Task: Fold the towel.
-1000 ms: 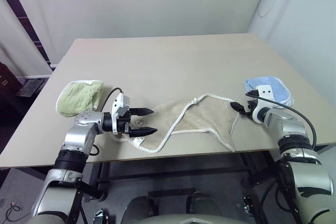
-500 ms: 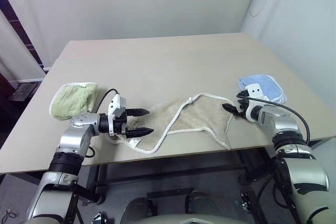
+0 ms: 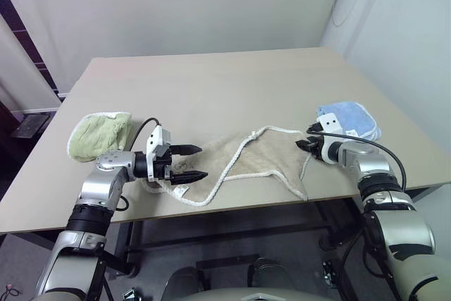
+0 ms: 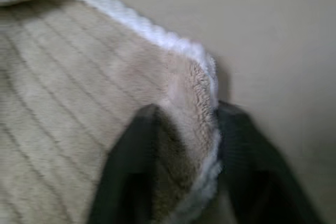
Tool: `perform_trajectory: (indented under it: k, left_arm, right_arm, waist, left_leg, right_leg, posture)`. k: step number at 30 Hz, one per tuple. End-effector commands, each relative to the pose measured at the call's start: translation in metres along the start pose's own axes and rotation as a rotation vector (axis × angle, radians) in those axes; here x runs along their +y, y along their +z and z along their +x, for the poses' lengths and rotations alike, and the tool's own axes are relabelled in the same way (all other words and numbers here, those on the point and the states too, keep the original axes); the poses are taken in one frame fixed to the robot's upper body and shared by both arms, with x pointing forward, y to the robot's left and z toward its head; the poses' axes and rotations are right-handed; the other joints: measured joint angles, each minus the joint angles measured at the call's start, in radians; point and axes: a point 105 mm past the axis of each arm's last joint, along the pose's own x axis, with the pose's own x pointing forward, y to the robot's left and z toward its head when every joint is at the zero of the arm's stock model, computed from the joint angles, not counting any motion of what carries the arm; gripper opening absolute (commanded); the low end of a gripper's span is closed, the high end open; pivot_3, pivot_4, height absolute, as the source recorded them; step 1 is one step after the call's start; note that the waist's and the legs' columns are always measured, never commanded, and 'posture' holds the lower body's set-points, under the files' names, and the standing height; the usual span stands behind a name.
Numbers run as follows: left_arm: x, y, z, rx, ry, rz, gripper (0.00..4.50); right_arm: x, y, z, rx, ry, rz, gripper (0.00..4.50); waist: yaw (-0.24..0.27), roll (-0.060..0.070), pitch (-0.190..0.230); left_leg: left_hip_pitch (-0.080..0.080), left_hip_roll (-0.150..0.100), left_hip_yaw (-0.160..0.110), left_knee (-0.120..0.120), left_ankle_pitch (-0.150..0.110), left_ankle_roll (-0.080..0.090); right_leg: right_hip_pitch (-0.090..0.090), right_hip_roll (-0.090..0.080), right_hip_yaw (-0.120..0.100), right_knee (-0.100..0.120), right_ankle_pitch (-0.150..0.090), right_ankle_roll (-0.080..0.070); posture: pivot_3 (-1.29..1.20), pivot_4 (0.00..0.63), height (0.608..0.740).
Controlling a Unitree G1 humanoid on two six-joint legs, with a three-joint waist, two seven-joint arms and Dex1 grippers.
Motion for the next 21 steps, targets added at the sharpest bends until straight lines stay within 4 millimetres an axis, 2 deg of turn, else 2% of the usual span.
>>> perform_trajectory:
  k: [1,2,4,8,10,13,21]
  left_arm:
    - [0.002,0.016,-0.001,-0.008,-0.008,0.070,4.50]
    - [0.002,0.016,-0.001,-0.006,-0.006,0.072,4.50]
    - [0.002,0.015,-0.002,0.002,-0.006,0.073,4.50]
    - [0.000,0.012,-0.001,0.013,-0.022,0.069,4.50]
    - [-0.002,0.012,0.000,0.014,-0.033,0.068,4.50]
    - [-0.009,0.010,0.003,0.025,-0.074,0.068,4.50]
    - [-0.030,0.005,0.019,0.025,-0.159,0.041,4.50]
  right_arm:
    - [-0.006,-0.010,0.000,0.035,-0.053,-0.013,0.23]
    - [-0.009,-0.006,-0.001,0.019,-0.073,-0.016,0.07]
    - [-0.016,0.008,-0.004,-0.037,-0.116,-0.019,0.07]
    - [-0.016,0.039,-0.010,-0.146,-0.144,-0.058,0.07]
    - [-0.013,0.054,-0.015,-0.190,-0.149,-0.082,0.07]
    - [-0.001,0.086,-0.027,-0.286,-0.156,-0.105,0.07]
    - [0.016,0.146,-0.053,-0.485,-0.159,-0.040,0.07]
  waist:
    - [0.001,0.000,0.000]
    - [0.001,0.000,0.000]
    - [0.003,0.001,0.001]
    - [0.006,0.004,0.003]
    - [0.005,0.005,0.003]
    - [0.003,0.006,0.003]
    - [0.009,0.006,0.004]
  left_leg:
    - [0.000,0.000,0.000,0.000,0.000,0.000]
    - [0.000,-0.001,0.000,0.000,0.000,0.000]
    - [-0.001,-0.001,0.000,0.000,0.000,0.000]
    - [-0.003,-0.002,0.001,-0.002,0.000,0.000]
    - [-0.006,-0.002,0.002,-0.002,0.000,0.000]
    - [-0.020,-0.002,0.003,-0.002,0.003,0.002]
    - [-0.020,-0.001,0.004,-0.003,0.003,0.003]
  right_leg:
    - [0.000,-0.001,0.000,0.000,0.000,0.000]
    - [0.000,-0.002,0.000,0.000,0.000,0.000]
    - [0.000,-0.003,-0.001,0.000,0.000,0.000]
    - [-0.002,-0.005,-0.001,0.000,0.001,-0.001]
    - [-0.006,-0.005,-0.001,0.000,0.001,-0.002]
    - [-0.021,-0.003,0.000,0.003,0.001,-0.001]
    - [-0.022,-0.002,0.000,0.002,0.000,0.000]
  posture:
    - [0.00,0.000,0.740]
    - [0.00,0.000,0.740]
    - [0.00,0.000,0.740]
    - [0.00,0.000,0.740]
    - [0.00,0.000,0.740]
    - [0.00,0.000,0.740]
    - [0.00,0.000,0.740]
